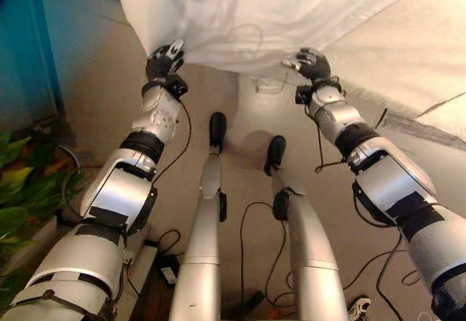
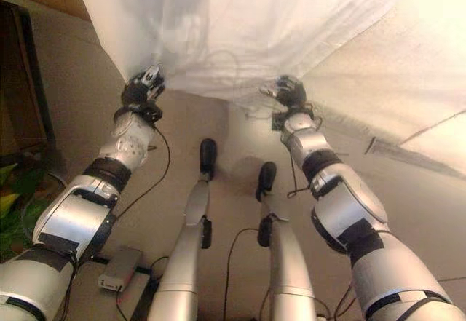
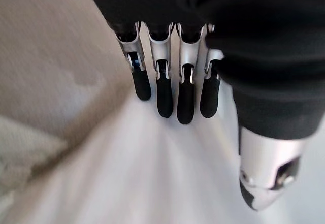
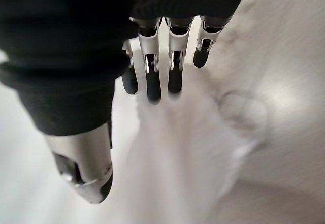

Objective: Make the bed

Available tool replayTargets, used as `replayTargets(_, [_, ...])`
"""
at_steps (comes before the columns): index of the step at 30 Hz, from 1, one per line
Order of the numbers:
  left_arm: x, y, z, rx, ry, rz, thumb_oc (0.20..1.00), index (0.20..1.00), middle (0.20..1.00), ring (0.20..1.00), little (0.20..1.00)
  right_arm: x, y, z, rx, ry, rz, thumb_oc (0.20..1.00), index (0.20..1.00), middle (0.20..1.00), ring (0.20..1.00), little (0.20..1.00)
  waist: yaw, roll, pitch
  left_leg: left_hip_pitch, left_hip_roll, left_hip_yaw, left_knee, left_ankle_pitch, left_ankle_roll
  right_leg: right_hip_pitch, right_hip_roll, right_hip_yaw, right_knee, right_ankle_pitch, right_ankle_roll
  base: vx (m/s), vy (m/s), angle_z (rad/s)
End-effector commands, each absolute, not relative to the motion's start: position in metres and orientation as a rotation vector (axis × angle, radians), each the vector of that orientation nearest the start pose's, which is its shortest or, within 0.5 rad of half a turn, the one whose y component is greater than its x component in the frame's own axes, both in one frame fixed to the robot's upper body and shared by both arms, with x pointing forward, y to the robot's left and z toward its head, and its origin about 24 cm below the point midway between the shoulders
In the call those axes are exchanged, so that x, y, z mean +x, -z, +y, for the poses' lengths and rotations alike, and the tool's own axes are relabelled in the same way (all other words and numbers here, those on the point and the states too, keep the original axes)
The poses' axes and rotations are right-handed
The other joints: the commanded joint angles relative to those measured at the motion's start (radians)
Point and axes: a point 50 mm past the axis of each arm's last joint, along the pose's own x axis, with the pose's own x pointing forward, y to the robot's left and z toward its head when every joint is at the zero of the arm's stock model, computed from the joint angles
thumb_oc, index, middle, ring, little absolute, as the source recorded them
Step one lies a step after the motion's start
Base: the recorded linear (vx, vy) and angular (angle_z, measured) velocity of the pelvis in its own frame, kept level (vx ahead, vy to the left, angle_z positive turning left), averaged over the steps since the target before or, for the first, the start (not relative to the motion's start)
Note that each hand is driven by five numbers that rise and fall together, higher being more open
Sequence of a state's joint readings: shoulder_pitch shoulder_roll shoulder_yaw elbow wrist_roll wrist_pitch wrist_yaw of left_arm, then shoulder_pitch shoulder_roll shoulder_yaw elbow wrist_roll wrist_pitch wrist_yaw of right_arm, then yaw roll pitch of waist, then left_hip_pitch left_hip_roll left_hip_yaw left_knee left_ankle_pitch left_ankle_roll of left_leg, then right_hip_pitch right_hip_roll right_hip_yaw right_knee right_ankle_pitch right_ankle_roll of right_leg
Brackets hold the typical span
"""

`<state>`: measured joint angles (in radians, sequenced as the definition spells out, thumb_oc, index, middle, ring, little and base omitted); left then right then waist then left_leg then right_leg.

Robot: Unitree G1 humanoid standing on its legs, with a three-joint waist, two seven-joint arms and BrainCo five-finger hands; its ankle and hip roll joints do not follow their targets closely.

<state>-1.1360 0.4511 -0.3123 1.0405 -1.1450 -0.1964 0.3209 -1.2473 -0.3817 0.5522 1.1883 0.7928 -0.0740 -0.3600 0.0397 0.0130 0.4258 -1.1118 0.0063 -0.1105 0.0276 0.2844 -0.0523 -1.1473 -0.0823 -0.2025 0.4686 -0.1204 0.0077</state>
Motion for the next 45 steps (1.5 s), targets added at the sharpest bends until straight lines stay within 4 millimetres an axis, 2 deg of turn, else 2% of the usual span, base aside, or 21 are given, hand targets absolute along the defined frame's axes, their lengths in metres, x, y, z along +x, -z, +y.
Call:
replayTargets(1, [0.41,-0.228,0.242,-0.586,-0.447,-0.261,1.0,1.0,1.0,1.0,1.0,0.424,-0.21,-0.195,-0.011,0.358,-0.086,1.0,1.0,1.0,1.0,1.0,-0.015,0.005,0.094,0.086,-0.061,0.112,0.046,-0.166,-0.05,0.15,0.017,0.014,-0.432,0.271,0.111,-0.06,0.066,0.06])
replayTargets(2, [0.404,-0.198,0.257,-0.589,-0.527,-0.194,1.0,1.0,1.0,1.0,1.0,0.419,-0.183,-0.208,0.051,0.41,-0.022,1.0,1.0,1.0,1.0,1.0,-0.022,0.004,0.094,0.074,-0.065,0.127,0.054,-0.151,-0.044,0.135,0.011,0.002,-0.421,0.285,0.104,0.02,0.022,0.04])
replayTargets(3, [0.404,-0.196,0.257,-0.587,-0.529,-0.19,1.0,1.0,1.0,1.0,1.0,0.419,-0.181,-0.207,0.049,0.409,-0.017,1.0,1.0,1.0,1.0,1.0,-0.021,0.004,0.094,0.094,-0.063,0.118,0.054,-0.171,-0.048,0.153,0.015,0.014,-0.419,0.268,0.111,-0.06,0.092,0.06])
replayTargets(4, [0.395,-0.161,0.27,-0.568,-0.595,-0.1,1.0,1.0,1.0,1.0,1.0,0.408,-0.148,-0.229,0.121,0.49,0.068,1.0,1.0,1.0,1.0,1.0,-0.029,0.002,0.094,0.088,-0.066,0.14,0.073,-0.165,-0.039,0.143,0.007,0.0,-0.404,0.277,0.103,0.02,0.046,0.02])
replayTargets(5, [0.394,-0.159,0.27,-0.566,-0.597,-0.095,1.0,1.0,1.0,1.0,1.0,0.407,-0.146,-0.229,0.12,0.49,0.072,1.0,1.0,1.0,1.0,1.0,-0.027,0.002,0.094,0.108,-0.064,0.131,0.074,-0.186,-0.043,0.161,0.012,0.012,-0.401,0.259,0.11,-0.07,0.099,0.02])
replayTargets(6, [0.38,-0.12,0.282,-0.552,-0.665,0.003,1.0,1.0,1.0,1.0,1.0,0.392,-0.109,-0.247,0.164,0.562,0.16,1.0,1.0,1.0,1.0,1.0,-0.033,0.003,0.094,0.1,-0.068,0.154,0.099,-0.182,-0.031,0.152,0.003,-0.001,-0.376,0.266,0.1,0.01,0.031,-0.02])
replayTargets(8, [0.372,-0.101,0.283,-0.541,-0.687,0.045,1.0,1.0,1.0,1.0,1.0,0.382,-0.088,-0.253,0.166,0.587,0.212,1.0,1.0,1.0,1.0,1.0,-0.032,0.004,0.094,0.131,-0.065,0.15,0.113,-0.212,-0.032,0.176,0.005,0.011,-0.355,0.241,0.107,-0.01,0.068,-0.04])
replayTargets(9, [0.357,-0.068,0.28,-0.562,-0.711,0.117,1.0,1.0,1.0,1.0,1.0,0.358,-0.047,-0.265,0.187,0.64,0.318,1.0,1.0,1.0,1.0,1.0,-0.039,0.004,0.094,0.156,-0.063,0.161,0.141,-0.23,-0.023,0.193,0.0,0.011,-0.316,0.223,0.105,-0.03,0.073,-0.06])
replayTargets(10, [0.355,-0.065,0.28,-0.559,-0.711,0.124,1.0,1.0,1.0,1.0,1.0,0.356,-0.044,-0.265,0.184,0.641,0.323,1.0,1.0,1.0,1.0,1.0,-0.037,0.004,0.094,0.163,-0.063,0.163,0.144,-0.234,-0.022,0.199,-0.001,0.012,-0.312,0.218,0.105,-0.07,0.085,-0.12])
replayTargets(11, [0.338,-0.033,0.276,-0.543,-0.728,0.202,1.0,1.0,1.0,1.0,1.0,0.33,-0.008,-0.271,0.187,0.672,0.418,1.0,1.0,1.0,1.0,1.0,-0.044,0.004,0.094,0.214,-0.058,0.172,0.178,-0.252,-0.009,0.238,-0.008,0.012,-0.26,0.19,0.101,-0.04,0.043,-0.11])
replayTargets(12, [0.336,-0.031,0.276,-0.541,-0.729,0.208,1.0,1.0,1.0,1.0,1.0,0.328,-0.005,-0.271,0.184,0.673,0.424,1.0,1.0,1.0,1.0,1.0,-0.043,0.003,0.094,0.221,-0.058,0.173,0.18,-0.256,-0.009,0.243,-0.009,0.014,-0.256,0.185,0.102,-0.08,0.092,-0.17])
replayTargets(13, [0.316,0.0,0.274,-0.512,-0.737,0.298,1.0,1.0,1.0,1.0,1.0,0.301,0.027,-0.272,0.154,0.668,0.515,1.0,1.0,1.0,1.0,1.0,-0.047,0.0,0.094,0.294,-0.053,0.184,0.218,-0.282,0.007,0.302,-0.018,0.016,-0.183,0.144,0.094,-0.03,0.05,-0.16])
replayTargets(14, [0.314,0.003,0.273,-0.508,-0.738,0.305,1.0,1.0,1.0,1.0,1.0,0.298,0.029,-0.272,0.15,0.668,0.521,1.0,1.0,1.0,1.0,1.0,-0.046,-0.001,0.094,0.303,-0.054,0.186,0.218,-0.287,0.008,0.309,-0.019,0.018,-0.178,0.138,0.095,-0.02,0.069,-0.27])
replayTargets(15, [0.29,0.031,0.27,-0.433,-0.702,0.392,1.0,1.0,1.0,1.0,1.0,0.271,0.054,-0.274,0.124,0.633,0.582,1.0,1.0,1.0,1.0,1.0,-0.049,0.005,0.094,0.413,-0.052,0.194,0.249,-0.311,0.022,0.393,-0.026,0.032,-0.085,0.083,0.088,0.03,0.019,-0.28])
replayTargets(20, [0.243,0.071,0.272,-0.146,-0.532,0.57,1.0,1.0,1.0,1.0,1.0,0.227,0.082,-0.283,0.011,0.544,0.685,1.0,1.0,1.0,1.0,1.0,-0.057,0.01,0.078,0.714,-0.055,0.187,0.186,-0.278,0.021,0.7,-0.016,0.032,-0.114,0.073,0.074,0.04,-0.126,-0.13])
replayTargets(22, [0.204,0.097,0.276,0.018,-0.45,0.719,1.0,1.0,1.0,1.0,1.0,0.198,0.097,-0.289,-0.08,0.479,0.772,1.0,1.0,1.0,1.0,1.0,-0.061,0.018,-0.007,0.844,-0.052,0.17,0.127,-0.267,0.005,0.854,0.002,0.036,-0.2,0.071,0.077,0.18,-0.16,0.16])
replayTargets(23, [0.204,0.097,0.276,0.018,-0.45,0.719,1.0,1.0,1.0,1.0,1.0,0.197,0.097,-0.289,-0.08,0.479,0.772,1.0,1.0,1.0,1.0,1.0,-0.061,0.018,-0.009,0.843,-0.051,0.169,0.125,-0.264,0.005,0.854,0.003,0.036,-0.204,0.075,0.077,0.19,-0.258,0.41])
replayTargets(29, [0.134,0.139,0.265,0.19,-0.295,1.024,1.0,1.0,1.0,1.0,1.0,0.152,0.123,-0.287,-0.278,0.298,0.976,1.0,1.0,1.0,1.0,1.0,-0.047,-0.013,-0.158,0.982,-0.044,0.154,0.113,-0.245,-0.023,1.075,0.03,0.017,-0.382,0.096,0.067,0.06,-0.162,0.2])
replayTargets(32, [0.112,0.15,0.255,0.223,-0.225,1.12,1.0,1.0,1.0,1.0,1.0,0.136,0.132,-0.283,-0.393,0.201,1.071,1.0,1.0,1.0,1.0,1.0,-0.044,-0.016,-0.225,1.057,-0.021,0.176,0.01,-0.228,-0.014,1.131,0.051,0.007,-0.43,0.113,0.075,0.07,-0.057,0.24])
replayTargets(38, [0.099,0.158,0.239,0.256,-0.132,1.18,1.0,1.0,1.0,1.0,1.0,0.114,0.145,-0.271,-0.406,0.137,1.169,1.0,1.0,1.0,1.0,1.0,-0.04,-0.027,-0.312,1.172,-0.026,0.2,-0.103,-0.229,-0.003,1.211,0.068,0.022,-0.512,0.141,0.092,0.09,0.015,0.05])
replayTargets(45, [0.101,0.16,0.231,0.365,-0.056,1.192,1.0,1.0,1.0,1.0,1.0,0.102,0.156,-0.247,-0.368,0.076,1.23,1.0,1.0,1.0,1.0,1.0,-0.04,-0.034,-0.336,1.2,-0.025,0.208,-0.115,-0.243,0.005,1.242,0.072,0.037,-0.527,0.148,0.097,0.0,0.045,-0.14])
